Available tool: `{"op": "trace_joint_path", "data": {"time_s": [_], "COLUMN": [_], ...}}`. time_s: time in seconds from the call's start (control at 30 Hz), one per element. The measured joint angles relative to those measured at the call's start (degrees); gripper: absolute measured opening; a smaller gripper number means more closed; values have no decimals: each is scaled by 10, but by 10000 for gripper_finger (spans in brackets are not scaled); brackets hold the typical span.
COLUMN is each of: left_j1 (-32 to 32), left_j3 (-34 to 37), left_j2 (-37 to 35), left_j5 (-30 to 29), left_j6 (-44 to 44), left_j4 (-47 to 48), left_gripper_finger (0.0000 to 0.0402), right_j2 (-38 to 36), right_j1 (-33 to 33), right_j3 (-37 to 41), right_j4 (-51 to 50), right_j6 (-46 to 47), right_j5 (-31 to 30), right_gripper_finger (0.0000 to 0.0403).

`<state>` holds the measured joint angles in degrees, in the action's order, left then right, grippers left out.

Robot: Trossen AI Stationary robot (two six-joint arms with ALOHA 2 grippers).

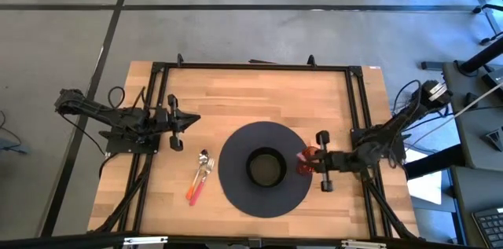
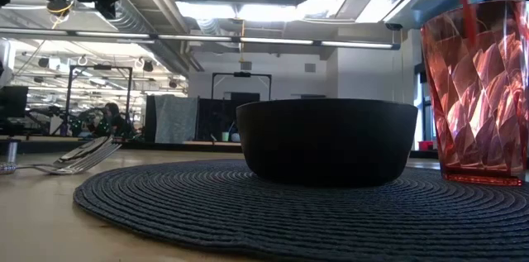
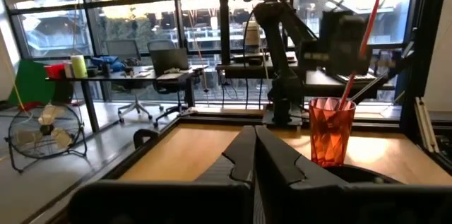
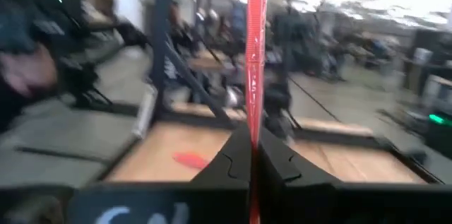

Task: Pick & Place Utensil
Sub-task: Put the red straw into the orange cup on the mat

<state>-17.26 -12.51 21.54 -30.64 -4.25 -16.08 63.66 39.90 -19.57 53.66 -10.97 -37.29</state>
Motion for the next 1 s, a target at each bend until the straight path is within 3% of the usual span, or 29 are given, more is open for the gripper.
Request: {"op": "trace_joint_path", "data": {"time_s": [0.17,0.33,0.6,0.83,1.0], "left_j1": [0,0,0,0,0], "left_j3": [0,0,0,0,0], "left_j2": [0,0,0,0,-1], "left_j5": [-15,-30,-29,-30,-30], "left_j6": [-13,-26,-66,-116,-120], "left_j4": [-6,-7,-15,-65,-65], "left_gripper_finger": [5,2,5,2,5], "right_j2": [56,61,38,22,26], "right_j1": [0,0,0,0,0], "right_j3": [0,10,136,121,86], "right_j4": [109,118,335,246,145], "right_j6": [-30,-2,-72,-46,8], "right_j5": [-52,-52,-18,20,-41], "right_gripper_finger": [0,0,0,0,0]}}
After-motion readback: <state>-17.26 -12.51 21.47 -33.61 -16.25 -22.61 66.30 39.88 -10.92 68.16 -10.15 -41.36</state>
